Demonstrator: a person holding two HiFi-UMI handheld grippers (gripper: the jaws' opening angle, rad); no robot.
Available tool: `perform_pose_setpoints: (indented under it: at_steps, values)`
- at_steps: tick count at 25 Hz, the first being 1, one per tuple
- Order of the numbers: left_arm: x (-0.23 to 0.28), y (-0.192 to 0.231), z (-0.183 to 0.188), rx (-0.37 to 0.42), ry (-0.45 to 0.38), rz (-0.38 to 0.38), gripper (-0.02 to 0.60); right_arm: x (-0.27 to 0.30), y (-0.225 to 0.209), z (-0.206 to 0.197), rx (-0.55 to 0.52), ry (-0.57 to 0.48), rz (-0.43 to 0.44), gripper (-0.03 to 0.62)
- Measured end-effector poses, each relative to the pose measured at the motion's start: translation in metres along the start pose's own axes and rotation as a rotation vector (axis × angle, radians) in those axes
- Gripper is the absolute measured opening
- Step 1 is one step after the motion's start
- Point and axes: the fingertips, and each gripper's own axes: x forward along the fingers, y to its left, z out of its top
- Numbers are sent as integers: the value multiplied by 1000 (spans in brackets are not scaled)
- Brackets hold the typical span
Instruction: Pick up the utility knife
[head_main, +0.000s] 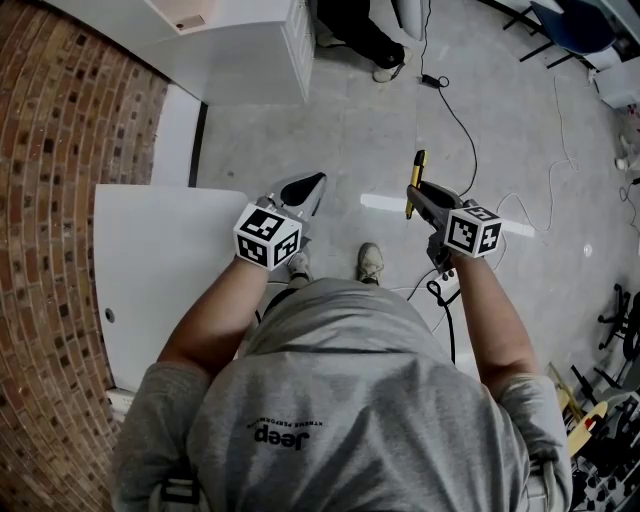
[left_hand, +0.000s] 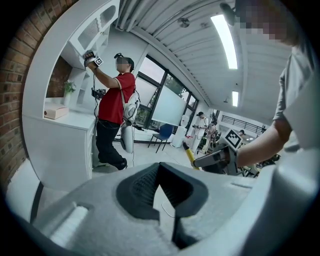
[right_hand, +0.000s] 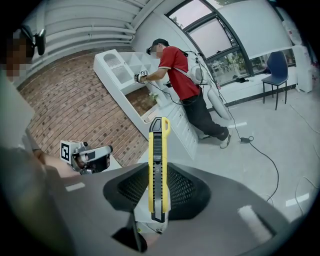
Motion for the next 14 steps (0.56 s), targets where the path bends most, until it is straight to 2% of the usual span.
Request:
perform_pose_setpoints:
  at_steps: [14]
  values:
    - [0,-6,2,5,-8,-7,-2,-3,3,3,-5,-12,6,124]
